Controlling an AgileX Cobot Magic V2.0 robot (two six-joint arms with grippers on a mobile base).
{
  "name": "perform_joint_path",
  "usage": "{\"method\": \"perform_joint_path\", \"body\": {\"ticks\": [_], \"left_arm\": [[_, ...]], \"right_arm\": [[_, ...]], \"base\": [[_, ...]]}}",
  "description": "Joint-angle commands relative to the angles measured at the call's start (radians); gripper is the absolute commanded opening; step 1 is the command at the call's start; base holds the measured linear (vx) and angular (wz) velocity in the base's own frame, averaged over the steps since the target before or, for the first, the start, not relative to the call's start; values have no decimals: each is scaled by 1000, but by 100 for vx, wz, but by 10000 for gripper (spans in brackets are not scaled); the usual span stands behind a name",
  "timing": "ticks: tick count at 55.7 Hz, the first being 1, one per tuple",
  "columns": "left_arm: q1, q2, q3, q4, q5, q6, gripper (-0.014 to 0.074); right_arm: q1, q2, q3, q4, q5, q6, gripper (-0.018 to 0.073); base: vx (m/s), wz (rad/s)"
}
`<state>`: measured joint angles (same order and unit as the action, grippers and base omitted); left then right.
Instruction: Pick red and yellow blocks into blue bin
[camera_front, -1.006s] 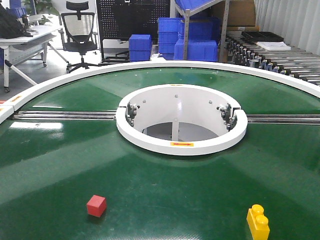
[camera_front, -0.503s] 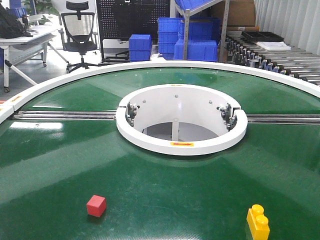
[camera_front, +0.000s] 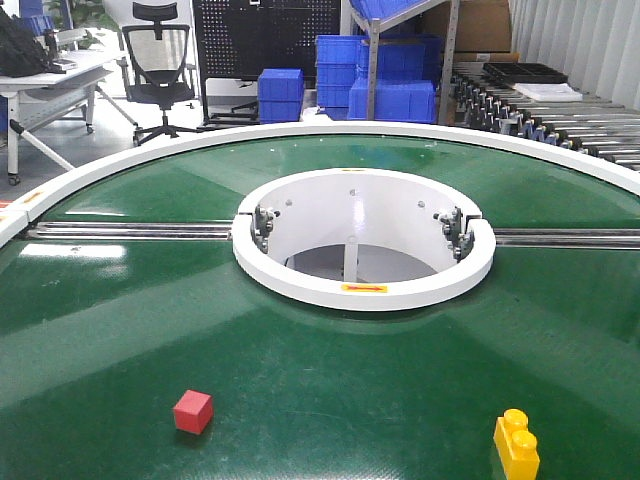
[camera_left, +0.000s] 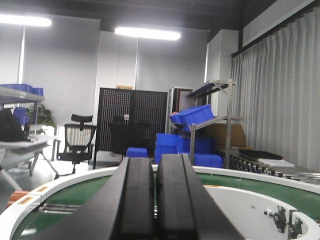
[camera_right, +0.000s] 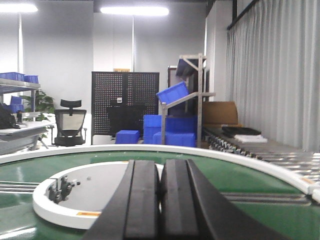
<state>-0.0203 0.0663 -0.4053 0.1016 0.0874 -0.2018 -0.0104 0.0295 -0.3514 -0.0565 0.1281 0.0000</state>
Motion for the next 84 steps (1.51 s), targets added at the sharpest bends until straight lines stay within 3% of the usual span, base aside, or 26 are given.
{"method": "perform_joint_path", "body": {"ticks": [1,10,25,36,42,48,57,66,78,84], "left_arm": [[-8,102,-146,-10,124,-15,181],[-8,261,-285,-10,418,27,181],[-8,417,-289,-10,605,43,181],[-8,465,-289,-10,622,43,182],[-8,480,-289,-10,641,45,205],[-37,489,-289,-13,646,53,308],[-153,490,-289,-11,641,72,512],[-231,502,-289,-11,639,72,591],[-280,513,-289,-9,639,72,593],[-286,513,-289,-9,639,72,593]], "right_arm": [[1,79,-126,-19,50,-32,115],[1,247,-243,-19,273,-56,115],[1,480,-238,-11,438,-54,115],[1,605,-238,-11,471,-54,123],[1,663,-239,-9,487,-54,170],[1,700,-252,15,500,-60,291],[1,761,-304,57,540,-86,511],[1,879,-365,132,564,-133,641],[6,1102,-506,168,674,-180,641],[60,1202,-559,131,676,-176,619]], "base": [[0,0],[0,0],[0,0],[0,0],[0,0],[0,0],[0,0],[0,0],[0,0],[0,0]]}}
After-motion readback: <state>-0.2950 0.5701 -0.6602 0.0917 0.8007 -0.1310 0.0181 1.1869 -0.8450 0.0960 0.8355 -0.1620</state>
